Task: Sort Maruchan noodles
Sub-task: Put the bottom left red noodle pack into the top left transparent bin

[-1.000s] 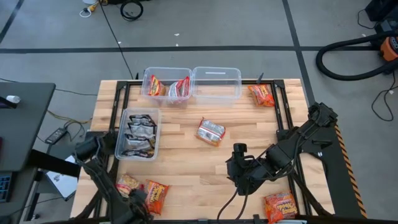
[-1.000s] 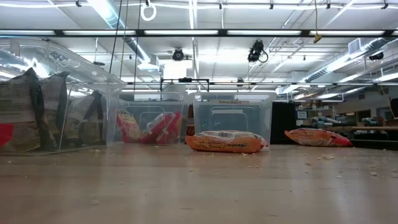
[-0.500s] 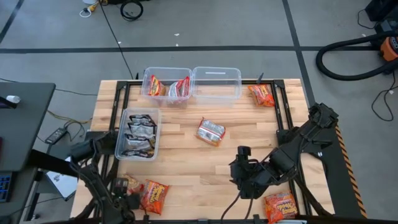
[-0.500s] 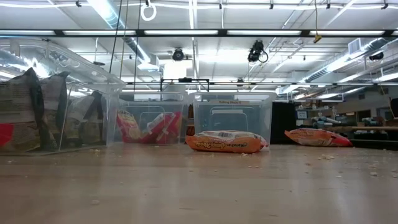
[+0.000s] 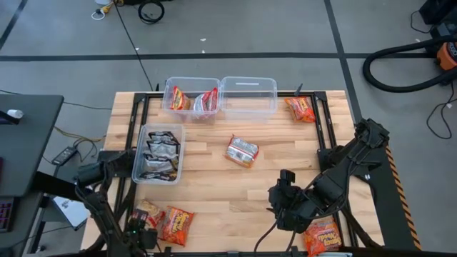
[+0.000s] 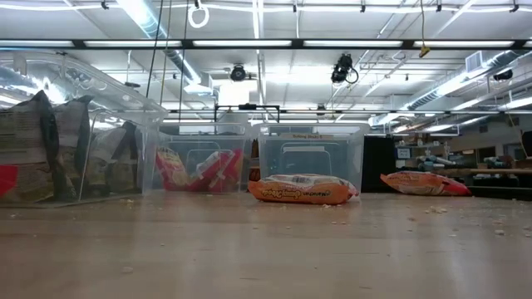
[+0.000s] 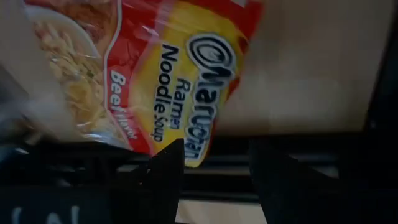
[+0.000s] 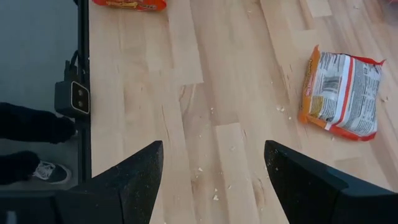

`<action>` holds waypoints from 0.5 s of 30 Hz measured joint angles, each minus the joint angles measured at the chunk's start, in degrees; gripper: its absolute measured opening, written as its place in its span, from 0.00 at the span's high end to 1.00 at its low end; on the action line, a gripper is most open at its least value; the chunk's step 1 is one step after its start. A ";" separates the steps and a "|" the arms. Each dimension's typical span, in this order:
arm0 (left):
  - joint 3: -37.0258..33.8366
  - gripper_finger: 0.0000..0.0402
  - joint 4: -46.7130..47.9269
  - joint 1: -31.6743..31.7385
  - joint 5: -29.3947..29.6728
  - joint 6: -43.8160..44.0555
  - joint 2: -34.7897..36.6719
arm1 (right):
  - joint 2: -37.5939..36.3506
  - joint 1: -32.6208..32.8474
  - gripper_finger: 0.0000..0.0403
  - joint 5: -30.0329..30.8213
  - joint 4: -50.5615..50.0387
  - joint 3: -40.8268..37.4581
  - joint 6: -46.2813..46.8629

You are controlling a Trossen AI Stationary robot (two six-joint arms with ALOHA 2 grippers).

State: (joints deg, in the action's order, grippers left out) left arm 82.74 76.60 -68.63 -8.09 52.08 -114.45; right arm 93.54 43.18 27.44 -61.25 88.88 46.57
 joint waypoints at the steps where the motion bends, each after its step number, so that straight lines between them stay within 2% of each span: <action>1: -0.75 0.56 -0.53 0.03 -0.34 0.60 0.00 | 0.00 -0.02 0.30 0.02 0.04 0.00 -0.02; 7: -5.31 0.57 -4.81 0.25 -1.53 3.07 0.30 | 0.00 -0.55 0.30 0.02 0.16 0.00 0.02; 15: -6.44 0.57 -10.71 -0.06 9.25 -0.21 0.41 | 0.00 -0.55 0.30 -0.17 2.51 0.00 0.42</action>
State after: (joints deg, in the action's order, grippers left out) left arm 76.30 65.90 -68.69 1.16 51.87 -114.04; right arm 93.54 42.63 27.27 -58.75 88.88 46.98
